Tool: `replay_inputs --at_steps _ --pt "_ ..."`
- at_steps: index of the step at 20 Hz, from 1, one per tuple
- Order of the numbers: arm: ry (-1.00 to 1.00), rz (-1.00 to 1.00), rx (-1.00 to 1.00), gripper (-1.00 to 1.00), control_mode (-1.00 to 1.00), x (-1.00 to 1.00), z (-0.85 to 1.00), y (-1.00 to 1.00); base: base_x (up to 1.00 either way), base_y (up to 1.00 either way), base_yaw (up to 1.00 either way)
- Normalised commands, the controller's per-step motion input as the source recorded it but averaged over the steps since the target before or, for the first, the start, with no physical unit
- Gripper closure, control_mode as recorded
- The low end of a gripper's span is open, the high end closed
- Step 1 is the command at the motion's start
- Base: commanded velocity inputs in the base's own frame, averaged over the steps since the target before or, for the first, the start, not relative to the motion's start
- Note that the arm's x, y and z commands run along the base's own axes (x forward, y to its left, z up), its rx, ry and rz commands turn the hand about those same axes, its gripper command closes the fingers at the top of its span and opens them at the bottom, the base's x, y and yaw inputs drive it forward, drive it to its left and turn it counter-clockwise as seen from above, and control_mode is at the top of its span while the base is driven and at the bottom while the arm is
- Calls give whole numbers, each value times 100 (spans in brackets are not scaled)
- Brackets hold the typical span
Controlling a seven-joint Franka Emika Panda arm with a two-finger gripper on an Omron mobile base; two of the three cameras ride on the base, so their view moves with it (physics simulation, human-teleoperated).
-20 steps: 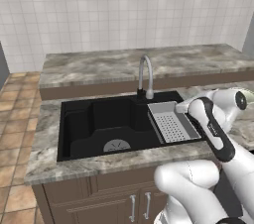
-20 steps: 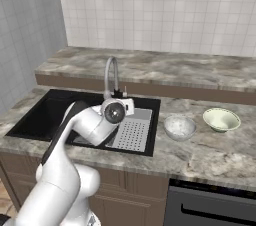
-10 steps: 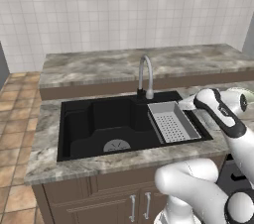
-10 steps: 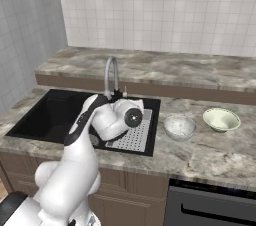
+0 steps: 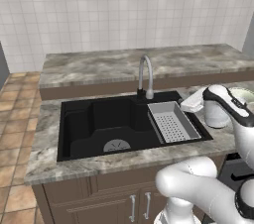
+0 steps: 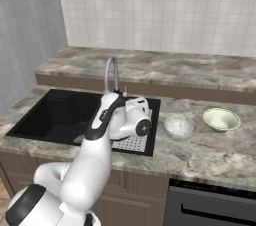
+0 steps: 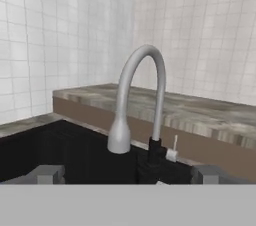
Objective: Rinse each bowl for a few seconds and place them down in the sink or on the counter.
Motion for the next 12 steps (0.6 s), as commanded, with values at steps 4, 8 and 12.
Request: replay_inputs --at_steps 4,8,12 --pt "-14 1 -1 -100 -100 21 0 0 0 0 0" --pt "0 0 0 -100 -100 36 0 0 0 0 0" --pt "0 1 0 -100 -100 36 0 0 0 0 0"
